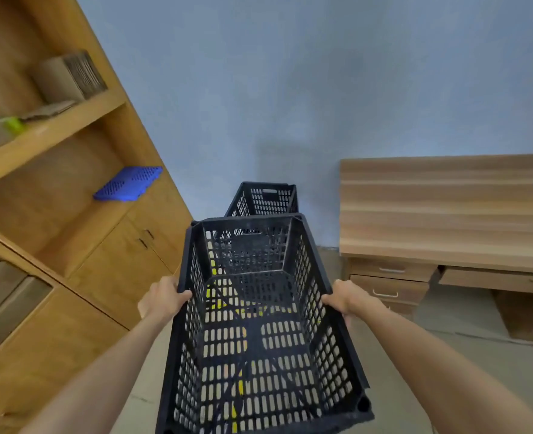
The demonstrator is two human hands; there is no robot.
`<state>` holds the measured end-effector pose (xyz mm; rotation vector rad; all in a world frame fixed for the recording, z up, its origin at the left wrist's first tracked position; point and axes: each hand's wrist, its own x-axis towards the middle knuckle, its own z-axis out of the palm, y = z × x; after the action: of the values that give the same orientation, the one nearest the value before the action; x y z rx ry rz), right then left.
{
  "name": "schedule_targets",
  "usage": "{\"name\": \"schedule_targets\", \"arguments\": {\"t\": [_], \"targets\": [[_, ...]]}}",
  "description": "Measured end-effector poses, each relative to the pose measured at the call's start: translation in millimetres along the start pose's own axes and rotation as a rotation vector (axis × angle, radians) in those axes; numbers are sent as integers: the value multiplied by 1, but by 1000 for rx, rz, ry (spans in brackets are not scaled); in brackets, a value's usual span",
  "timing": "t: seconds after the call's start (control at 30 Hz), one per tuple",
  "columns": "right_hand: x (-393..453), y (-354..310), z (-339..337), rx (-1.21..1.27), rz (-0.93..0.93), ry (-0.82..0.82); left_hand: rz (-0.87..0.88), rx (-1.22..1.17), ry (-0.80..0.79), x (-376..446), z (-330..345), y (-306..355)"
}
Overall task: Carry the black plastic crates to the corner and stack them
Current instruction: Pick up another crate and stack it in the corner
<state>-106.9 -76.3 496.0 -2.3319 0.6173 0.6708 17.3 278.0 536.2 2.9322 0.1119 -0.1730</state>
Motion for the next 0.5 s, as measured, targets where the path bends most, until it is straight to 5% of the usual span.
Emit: {"name": "schedule_targets", "arguments": {"t": [0.5], "targets": [[144, -120, -94, -107, 65, 23, 168, -56, -47, 228, -26, 48]]}}
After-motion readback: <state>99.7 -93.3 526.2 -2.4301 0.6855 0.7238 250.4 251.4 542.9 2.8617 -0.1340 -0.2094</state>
